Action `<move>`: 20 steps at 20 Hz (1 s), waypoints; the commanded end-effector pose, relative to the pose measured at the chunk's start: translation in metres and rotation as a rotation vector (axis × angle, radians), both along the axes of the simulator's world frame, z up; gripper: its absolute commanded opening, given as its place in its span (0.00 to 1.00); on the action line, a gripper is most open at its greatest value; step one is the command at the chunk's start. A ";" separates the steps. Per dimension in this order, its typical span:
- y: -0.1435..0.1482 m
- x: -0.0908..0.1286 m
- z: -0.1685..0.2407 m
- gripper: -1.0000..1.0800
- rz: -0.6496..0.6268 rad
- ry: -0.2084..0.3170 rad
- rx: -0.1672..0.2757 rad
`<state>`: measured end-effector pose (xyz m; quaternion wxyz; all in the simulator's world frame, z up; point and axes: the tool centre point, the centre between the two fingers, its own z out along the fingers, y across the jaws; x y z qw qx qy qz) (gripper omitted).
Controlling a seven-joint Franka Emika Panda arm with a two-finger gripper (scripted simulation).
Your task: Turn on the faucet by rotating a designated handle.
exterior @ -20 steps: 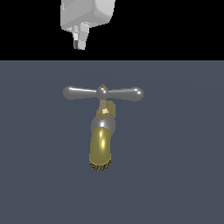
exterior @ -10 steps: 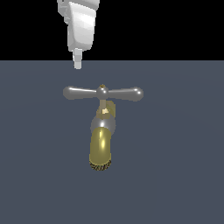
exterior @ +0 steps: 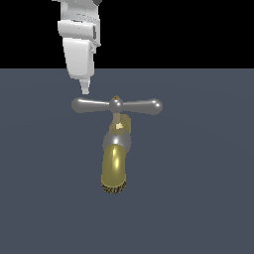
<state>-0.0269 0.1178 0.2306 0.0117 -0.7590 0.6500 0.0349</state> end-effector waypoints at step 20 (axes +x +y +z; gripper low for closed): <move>0.012 0.017 -0.033 0.00 -0.190 -0.031 -0.066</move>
